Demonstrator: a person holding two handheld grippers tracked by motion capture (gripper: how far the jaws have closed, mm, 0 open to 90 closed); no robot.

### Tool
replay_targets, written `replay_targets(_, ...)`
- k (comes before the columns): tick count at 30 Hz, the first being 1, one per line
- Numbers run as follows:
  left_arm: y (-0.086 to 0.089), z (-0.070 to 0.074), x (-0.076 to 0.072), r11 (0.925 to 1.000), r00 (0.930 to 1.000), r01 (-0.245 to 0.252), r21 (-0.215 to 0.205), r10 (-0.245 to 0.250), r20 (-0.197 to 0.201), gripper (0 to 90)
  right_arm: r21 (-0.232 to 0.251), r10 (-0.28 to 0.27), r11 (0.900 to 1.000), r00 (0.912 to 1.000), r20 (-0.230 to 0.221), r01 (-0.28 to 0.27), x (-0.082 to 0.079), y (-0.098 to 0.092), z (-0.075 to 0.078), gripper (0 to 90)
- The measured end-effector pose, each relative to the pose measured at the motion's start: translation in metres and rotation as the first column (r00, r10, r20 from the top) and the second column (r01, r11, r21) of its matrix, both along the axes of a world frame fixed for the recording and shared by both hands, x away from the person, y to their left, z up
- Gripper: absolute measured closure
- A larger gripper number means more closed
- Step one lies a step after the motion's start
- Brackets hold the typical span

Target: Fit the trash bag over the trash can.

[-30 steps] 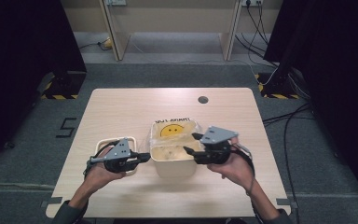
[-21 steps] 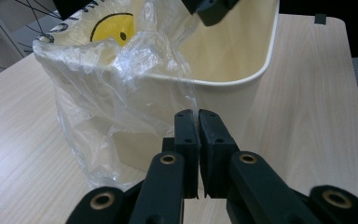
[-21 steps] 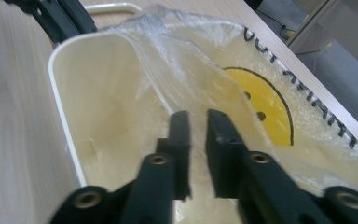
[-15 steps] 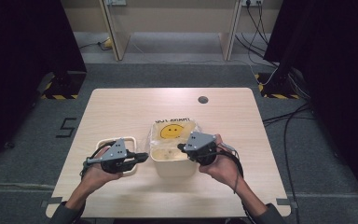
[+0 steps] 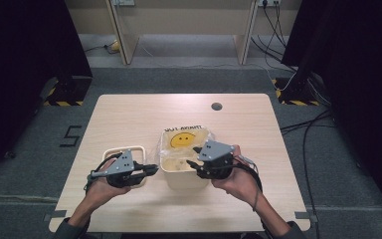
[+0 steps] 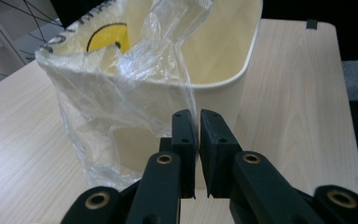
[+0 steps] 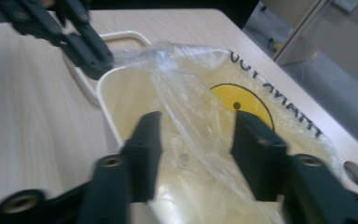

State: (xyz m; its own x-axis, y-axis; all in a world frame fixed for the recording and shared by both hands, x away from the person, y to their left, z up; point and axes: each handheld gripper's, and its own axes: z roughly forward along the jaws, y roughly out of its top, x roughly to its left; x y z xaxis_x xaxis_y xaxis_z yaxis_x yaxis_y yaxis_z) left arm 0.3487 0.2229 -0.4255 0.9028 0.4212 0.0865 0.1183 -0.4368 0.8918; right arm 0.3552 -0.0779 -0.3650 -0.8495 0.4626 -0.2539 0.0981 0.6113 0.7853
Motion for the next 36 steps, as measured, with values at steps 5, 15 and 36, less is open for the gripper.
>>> replay_targets(5, -0.002, 0.012, -0.003, 0.9995, 0.9997, 0.003, -0.03, -0.003, 0.026, 84.2, -0.017, 0.012, 1.0, 0.9995, -0.03, -0.013, 0.017, 0.017, -0.01, 42.7)
replay_targets(15, 0.0, 0.001, -0.008, 0.9994, 0.9993, 0.032, -0.01, -0.032, 0.021, 85.1, -0.061, 0.05, 0.997, 0.9986, 0.016, -0.049, 0.008, 0.01, -0.009, 89.1)
replay_targets(36, -0.006, 0.006, -0.01, 0.9982, 0.9984, 0.049, -0.035, -0.048, 0.028, 83.1, -0.098, 0.032, 0.995, 0.9993, -0.017, -0.033, 0.024, 0.036, -0.019, 57.3)
